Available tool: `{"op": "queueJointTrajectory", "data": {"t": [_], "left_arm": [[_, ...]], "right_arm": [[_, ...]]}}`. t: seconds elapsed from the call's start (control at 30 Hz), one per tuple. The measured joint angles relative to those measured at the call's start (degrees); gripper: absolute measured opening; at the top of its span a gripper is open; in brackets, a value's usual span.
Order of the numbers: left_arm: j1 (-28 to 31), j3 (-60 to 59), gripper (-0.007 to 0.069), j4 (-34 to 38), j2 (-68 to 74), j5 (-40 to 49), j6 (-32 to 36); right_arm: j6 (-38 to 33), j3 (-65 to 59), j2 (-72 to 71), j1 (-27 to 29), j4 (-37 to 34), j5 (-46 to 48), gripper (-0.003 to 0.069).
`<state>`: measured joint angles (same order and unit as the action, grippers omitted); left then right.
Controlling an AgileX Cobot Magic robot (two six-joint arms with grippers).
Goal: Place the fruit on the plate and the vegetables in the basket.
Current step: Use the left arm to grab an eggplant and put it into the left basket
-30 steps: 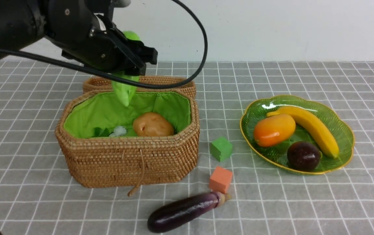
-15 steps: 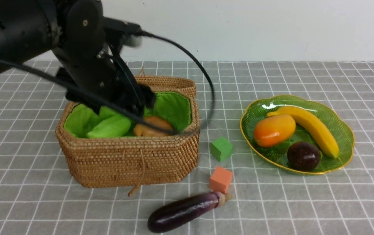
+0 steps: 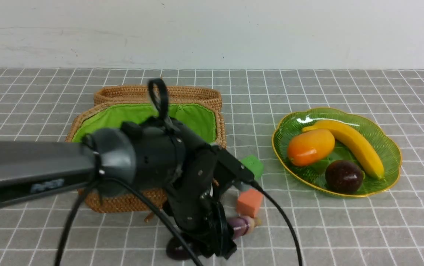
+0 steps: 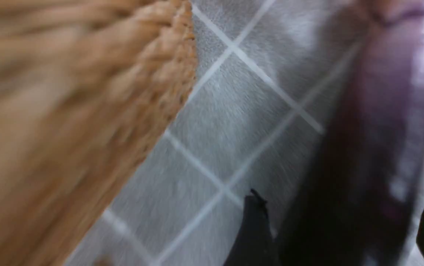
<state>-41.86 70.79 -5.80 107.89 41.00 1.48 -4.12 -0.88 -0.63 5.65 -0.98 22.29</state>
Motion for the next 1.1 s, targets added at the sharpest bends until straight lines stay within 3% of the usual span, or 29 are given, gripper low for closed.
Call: {"op": "queueJointTrajectory", "data": {"t": [0.13, 0.33, 0.53, 0.67, 0.83, 0.97, 1.1], "left_arm": [[0.0, 0.16, 0.0419, 0.08, 1.98, 1.35, 0.45], [0.0, 4.05, 0.0417, 1.37, -5.18, 6.35, 1.65], [1.93, 5.74, 0.0417, -0.6, -22.35, -1.76, 2.57], [8.01, 5.81, 0.0417, -5.48, -27.16, -8.6, -2.19], [20.93, 4.14, 0.0417, -9.29, -23.97, -13.98, -14.6], [22.43, 2.71, 0.0417, -9.63, -18.33, -15.8, -15.85], [19.45, 2.22, 0.0437, -12.23, -10.93, -16.88, -15.85]], "right_arm": [[0.0, 0.0, 0.0, 0.0, 0.0, 0.0, 0.0239], [0.0, 0.0, 0.0, 0.0, 0.0, 0.0, 0.0239], [0.0, 0.0, 0.0, 0.0, 0.0, 0.0, 0.0239], [0.0, 0.0, 0.0, 0.0, 0.0, 0.0, 0.0239], [0.0, 0.0, 0.0, 0.0, 0.0, 0.0, 0.0239], [0.0, 0.0, 0.0, 0.0, 0.0, 0.0, 0.0239], [0.0, 0.0, 0.0, 0.0, 0.0, 0.0, 0.0239]]}}
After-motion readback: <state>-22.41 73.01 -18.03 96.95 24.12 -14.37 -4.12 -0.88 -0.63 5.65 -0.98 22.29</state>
